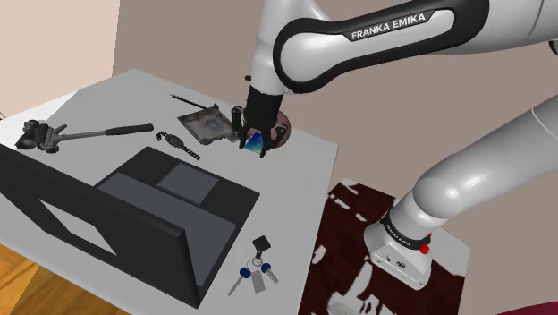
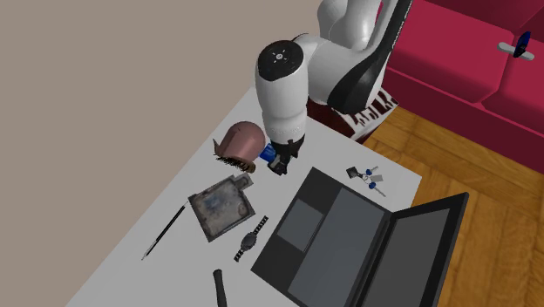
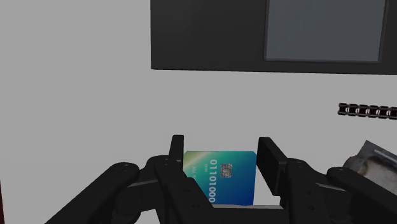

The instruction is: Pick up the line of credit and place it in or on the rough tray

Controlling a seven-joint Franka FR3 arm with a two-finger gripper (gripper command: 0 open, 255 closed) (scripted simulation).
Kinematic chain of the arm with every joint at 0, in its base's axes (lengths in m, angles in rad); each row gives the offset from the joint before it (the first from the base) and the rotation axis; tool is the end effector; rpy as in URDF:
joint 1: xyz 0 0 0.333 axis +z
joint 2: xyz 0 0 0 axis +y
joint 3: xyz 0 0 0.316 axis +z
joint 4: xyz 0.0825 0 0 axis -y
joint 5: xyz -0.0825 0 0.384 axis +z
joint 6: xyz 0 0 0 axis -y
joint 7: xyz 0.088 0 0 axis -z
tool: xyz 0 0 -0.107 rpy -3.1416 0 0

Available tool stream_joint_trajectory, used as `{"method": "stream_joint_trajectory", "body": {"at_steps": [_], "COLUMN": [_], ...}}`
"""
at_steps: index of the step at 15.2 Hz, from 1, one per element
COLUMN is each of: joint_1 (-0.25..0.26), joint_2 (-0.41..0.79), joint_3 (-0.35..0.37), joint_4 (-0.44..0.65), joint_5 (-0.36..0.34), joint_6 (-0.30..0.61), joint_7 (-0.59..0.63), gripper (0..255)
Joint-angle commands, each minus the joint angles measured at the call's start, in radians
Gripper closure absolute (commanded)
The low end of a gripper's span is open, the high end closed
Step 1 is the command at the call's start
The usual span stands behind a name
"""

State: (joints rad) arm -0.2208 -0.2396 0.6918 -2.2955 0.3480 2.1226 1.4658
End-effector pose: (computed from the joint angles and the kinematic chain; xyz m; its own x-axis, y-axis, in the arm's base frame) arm 0.4225 0.2407 0.4256 0.3717 -0.9170 -0.1448 -0.9280 -0.3716 -0.0286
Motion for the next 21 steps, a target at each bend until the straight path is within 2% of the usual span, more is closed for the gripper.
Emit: {"method": "stream_joint_trajectory", "body": {"at_steps": [1,5,9,12,15,19,21], "joint_1": [0.0,0.001,-0.044,-0.049,-0.024,0.043,0.055], "joint_2": [-0.014,-0.035,0.148,0.292,0.436,0.625,0.647], "joint_3": [-0.007,-0.019,0.015,0.026,0.018,-0.013,-0.021], "joint_4": [0.017,0.053,0.214,0.35,0.502,0.739,0.757], "joint_5": [0.002,0.005,-0.12,-0.227,-0.331,-0.449,-0.46], "joint_6": [-0.03,-0.086,-0.084,-0.103,-0.141,-0.222,-0.22], "joint_7": [0.0,0.001,0.063,0.118,0.169,0.213,0.215], "gripper": [255,255,255,255,255,255,255]}}
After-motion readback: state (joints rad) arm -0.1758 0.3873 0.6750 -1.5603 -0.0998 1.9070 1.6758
